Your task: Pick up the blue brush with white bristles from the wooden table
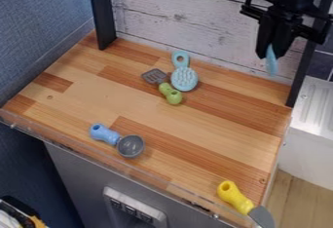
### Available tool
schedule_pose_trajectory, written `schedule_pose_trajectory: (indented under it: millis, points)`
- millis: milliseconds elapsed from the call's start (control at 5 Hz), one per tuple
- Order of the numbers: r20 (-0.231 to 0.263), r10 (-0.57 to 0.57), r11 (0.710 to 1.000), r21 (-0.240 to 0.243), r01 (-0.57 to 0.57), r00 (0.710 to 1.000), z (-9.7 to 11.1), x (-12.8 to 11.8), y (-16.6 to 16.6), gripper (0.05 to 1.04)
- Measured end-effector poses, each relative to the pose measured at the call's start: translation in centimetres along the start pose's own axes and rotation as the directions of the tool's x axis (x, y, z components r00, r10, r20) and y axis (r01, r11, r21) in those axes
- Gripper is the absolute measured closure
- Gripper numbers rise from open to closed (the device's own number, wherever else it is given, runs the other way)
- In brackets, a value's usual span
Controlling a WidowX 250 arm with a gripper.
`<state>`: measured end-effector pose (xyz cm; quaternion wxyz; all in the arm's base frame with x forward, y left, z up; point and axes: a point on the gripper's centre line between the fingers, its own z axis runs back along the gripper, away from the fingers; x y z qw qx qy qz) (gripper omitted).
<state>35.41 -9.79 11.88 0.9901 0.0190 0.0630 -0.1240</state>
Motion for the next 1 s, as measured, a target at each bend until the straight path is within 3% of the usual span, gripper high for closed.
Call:
schedule_pose_trajectory:
  millis: [200,400,600,800,1000]
  points:
    - [-0.003,-0.003,1.0,0.001,0.003,1.0,0.0,-0.2,-0.2,0.979]
    - [-0.013,0.079,0.997,-0.003,-0.079,0.997,-0.3,-0.4,0.8,0.979]
    - [-0.012,0.277,0.961,-0.021,-0.277,0.961,-0.2,-1.1,5.1,0.979]
    - [-0.02,0.424,0.904,-0.041,-0.425,0.905,-0.2,-2.1,8.8,0.979]
    - [-0.012,0.491,0.87,-0.057,-0.491,0.871,0.0,-3.2,13.4,0.979]
